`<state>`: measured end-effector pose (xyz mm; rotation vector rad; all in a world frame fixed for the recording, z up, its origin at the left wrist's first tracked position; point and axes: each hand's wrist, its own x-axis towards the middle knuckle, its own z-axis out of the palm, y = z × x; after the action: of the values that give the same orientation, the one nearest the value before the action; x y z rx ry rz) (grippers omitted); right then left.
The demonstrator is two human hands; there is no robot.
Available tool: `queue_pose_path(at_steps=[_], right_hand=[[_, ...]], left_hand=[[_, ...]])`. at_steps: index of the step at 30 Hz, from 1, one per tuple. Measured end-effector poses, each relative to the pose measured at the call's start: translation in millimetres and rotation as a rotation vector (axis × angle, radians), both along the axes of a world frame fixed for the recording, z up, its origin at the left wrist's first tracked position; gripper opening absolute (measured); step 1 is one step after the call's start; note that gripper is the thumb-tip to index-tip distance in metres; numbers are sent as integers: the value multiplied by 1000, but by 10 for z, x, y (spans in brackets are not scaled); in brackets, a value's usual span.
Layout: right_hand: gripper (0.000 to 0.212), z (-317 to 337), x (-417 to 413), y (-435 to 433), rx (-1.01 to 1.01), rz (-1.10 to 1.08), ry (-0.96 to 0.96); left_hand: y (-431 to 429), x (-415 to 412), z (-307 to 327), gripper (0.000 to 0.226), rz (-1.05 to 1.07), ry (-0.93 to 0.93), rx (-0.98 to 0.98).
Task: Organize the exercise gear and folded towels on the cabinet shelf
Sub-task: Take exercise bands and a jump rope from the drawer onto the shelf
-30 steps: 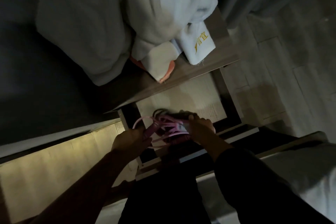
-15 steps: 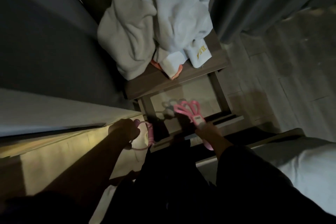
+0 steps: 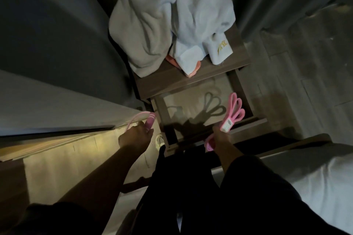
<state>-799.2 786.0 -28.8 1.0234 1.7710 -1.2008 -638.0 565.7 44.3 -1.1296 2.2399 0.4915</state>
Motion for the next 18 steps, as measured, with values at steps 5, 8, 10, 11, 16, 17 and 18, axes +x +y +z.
queue_pose_path(at_steps=[5,8,10,11,16,17,18], right_hand=[[40,-230,-3,-33,24,49,13],[23,-249,-3,-76,65,6,83],[27,-252,5,-118,44,-2,134],[33,-232,-1,-148,33,6,146],[38,-195,-119,-332,-86,3,103],[39,-191,-147,-375,-116,18,102],[37,-187,-176,-419,-147,15,118]], left_hand=[[35,129,-226,49,41,85,87],[65,193,-299,49,32,103,30],[74,216,-324,51,50,109,34],[76,218,-332,51,75,114,49],[31,180,-374,49,146,109,51],[15,180,-384,49,155,105,54],[2,178,-390,49,166,104,58]])
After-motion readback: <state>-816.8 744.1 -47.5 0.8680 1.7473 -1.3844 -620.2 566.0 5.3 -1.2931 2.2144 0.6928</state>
